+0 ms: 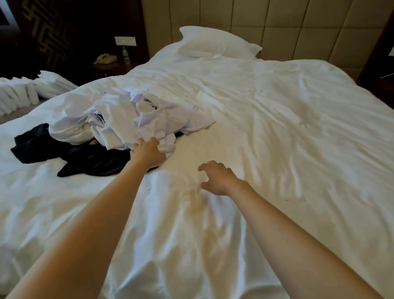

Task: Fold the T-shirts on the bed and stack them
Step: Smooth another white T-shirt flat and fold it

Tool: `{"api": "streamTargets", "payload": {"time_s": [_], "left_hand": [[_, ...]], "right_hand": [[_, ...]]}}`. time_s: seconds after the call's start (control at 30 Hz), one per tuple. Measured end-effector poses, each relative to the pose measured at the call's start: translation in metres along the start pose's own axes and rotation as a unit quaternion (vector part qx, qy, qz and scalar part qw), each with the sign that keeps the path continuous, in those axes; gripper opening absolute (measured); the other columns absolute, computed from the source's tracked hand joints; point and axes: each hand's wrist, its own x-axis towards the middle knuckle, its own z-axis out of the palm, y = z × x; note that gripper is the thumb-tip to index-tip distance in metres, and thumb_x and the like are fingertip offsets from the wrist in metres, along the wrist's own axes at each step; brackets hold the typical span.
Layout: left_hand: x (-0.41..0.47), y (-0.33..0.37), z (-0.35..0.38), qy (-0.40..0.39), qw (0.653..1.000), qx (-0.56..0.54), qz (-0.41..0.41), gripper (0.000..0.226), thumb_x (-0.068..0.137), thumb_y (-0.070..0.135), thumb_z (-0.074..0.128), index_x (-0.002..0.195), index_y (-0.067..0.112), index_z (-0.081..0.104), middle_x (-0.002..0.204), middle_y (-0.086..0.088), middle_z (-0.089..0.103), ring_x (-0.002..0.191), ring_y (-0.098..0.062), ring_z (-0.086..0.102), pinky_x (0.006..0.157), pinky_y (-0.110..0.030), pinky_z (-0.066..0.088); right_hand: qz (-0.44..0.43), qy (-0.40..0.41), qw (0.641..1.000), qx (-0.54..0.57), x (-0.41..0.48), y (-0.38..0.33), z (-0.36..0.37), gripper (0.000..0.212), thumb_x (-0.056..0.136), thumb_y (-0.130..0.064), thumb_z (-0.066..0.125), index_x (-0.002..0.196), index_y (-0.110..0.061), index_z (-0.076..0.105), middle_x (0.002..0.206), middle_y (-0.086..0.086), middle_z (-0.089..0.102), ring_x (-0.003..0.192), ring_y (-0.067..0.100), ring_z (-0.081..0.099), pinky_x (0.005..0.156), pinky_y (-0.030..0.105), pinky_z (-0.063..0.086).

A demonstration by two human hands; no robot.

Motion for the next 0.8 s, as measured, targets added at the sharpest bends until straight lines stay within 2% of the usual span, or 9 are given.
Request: {"api": "streamTargets", "payload": {"time_s": [0.2, 0.3, 0.4, 0.5, 0.57, 0.63, 0.7, 0.77, 0.8], "left_hand": [[0.047, -0.011, 0.018, 0.015, 0.999, 0.002, -0.045, 0.042, 0.096, 0.03, 0.042, 0.137, 0.02, 0.044, 0.14, -0.022, 0.032, 0.129, -0.04, 0.03, 0.107, -0.042, 0.026], [0.062, -0.014, 0.033, 0.052, 0.996, -0.006, -0.067, 0.038, 0.095, 0.026, 0.04, 0.13, 0.016, 0.05, 0.135, -0.024, 0.036, 0.125, -0.04, 0.032, 0.103, -0.042, 0.028], [0.079, -0.016, 0.035, 0.117, 0.991, -0.052, -0.039, 0.037, 0.094, 0.024, 0.046, 0.126, 0.007, 0.052, 0.131, -0.024, 0.046, 0.12, -0.039, 0.041, 0.1, -0.041, 0.031], [0.083, -0.01, 0.028, 0.195, 0.965, -0.173, 0.0, 0.029, 0.092, 0.007, 0.046, 0.113, 0.007, 0.067, 0.116, -0.016, 0.064, 0.109, -0.033, 0.054, 0.094, -0.035, 0.038], [0.071, 0.004, 0.027, 0.182, 0.951, -0.246, 0.039, 0.025, 0.089, 0.003, 0.05, 0.1, 0.005, 0.072, 0.102, -0.014, 0.069, 0.1, -0.029, 0.058, 0.089, -0.033, 0.041], [0.052, 0.02, 0.033, 0.123, 0.949, -0.279, 0.08, 0.017, 0.087, 0.007, 0.057, 0.093, 0.006, 0.073, 0.087, -0.007, 0.065, 0.088, -0.021, 0.056, 0.08, -0.028, 0.041], [0.029, 0.034, 0.044, 0.041, 0.947, -0.292, 0.123, 0.012, 0.086, 0.008, 0.06, 0.083, 0.011, 0.071, 0.08, -0.002, 0.059, 0.08, -0.015, 0.051, 0.074, -0.023, 0.037], [0.008, 0.042, 0.054, -0.046, 0.941, -0.299, 0.153, 0.017, 0.087, 0.009, 0.06, 0.073, 0.017, 0.066, 0.076, 0.001, 0.059, 0.074, -0.011, 0.052, 0.069, -0.016, 0.04], [-0.006, 0.045, 0.059, -0.098, 0.936, -0.298, 0.161, 0.017, 0.087, 0.01, 0.059, 0.073, 0.017, 0.065, 0.074, 0.003, 0.058, 0.07, -0.007, 0.051, 0.065, -0.011, 0.04]], "right_hand": [[0.004, -0.016, 1.0, 0.022, 0.033, 0.011, 0.014, 0.052, 0.094, -0.023, 0.049, 0.143, -0.021, 0.033, 0.147, 0.003, 0.031, 0.133, 0.024, 0.031, 0.105, 0.035, 0.027], [0.014, -0.024, 0.999, 0.037, 0.043, 0.021, 0.021, 0.051, 0.093, -0.023, 0.05, 0.141, -0.021, 0.036, 0.146, 0.004, 0.032, 0.132, 0.025, 0.034, 0.105, 0.036, 0.03], [0.017, -0.022, 0.999, 0.041, 0.048, 0.031, 0.027, 0.048, 0.092, -0.021, 0.05, 0.139, -0.021, 0.04, 0.143, 0.003, 0.036, 0.13, 0.024, 0.037, 0.104, 0.034, 0.031], [0.015, -0.022, 0.997, 0.071, 0.048, 0.038, 0.031, 0.046, 0.092, -0.02, 0.049, 0.137, -0.021, 0.041, 0.143, 0.002, 0.037, 0.129, 0.022, 0.038, 0.105, 0.032, 0.03], [0.016, -0.018, 0.994, 0.104, 0.047, 0.041, 0.031, 0.045, 0.093, -0.02, 0.05, 0.137, -0.021, 0.041, 0.141, 0.003, 0.038, 0.129, 0.021, 0.039, 0.106, 0.032, 0.031], [0.032, 0.003, 0.984, 0.175, 0.047, 0.042, 0.029, 0.041, 0.093, -0.019, 0.051, 0.134, -0.017, 0.046, 0.137, 0.005, 0.042, 0.125, 0.021, 0.044, 0.1, 0.027, 0.034], [0.079, 0.048, 0.934, 0.344, 0.043, 0.039, 0.027, 0.031, 0.093, -0.015, 0.052, 0.124, -0.012, 0.054, 0.119, 0.007, 0.053, 0.1, 0.019, 0.056, 0.081, 0.021, 0.041], [0.147, 0.067, 0.832, 0.531, 0.034, 0.032, 0.025, 0.02, 0.095, -0.015, 0.048, 0.112, -0.011, 0.058, 0.092, 0.004, 0.058, 0.069, 0.013, 0.052, 0.058, 0.018, 0.041], [0.174, 0.062, 0.786, 0.59, 0.029, 0.031, 0.024, 0.018, 0.097, -0.018, 0.045, 0.106, -0.011, 0.058, 0.082, 0.002, 0.057, 0.064, 0.012, 0.05, 0.053, 0.02, 0.039]]}}
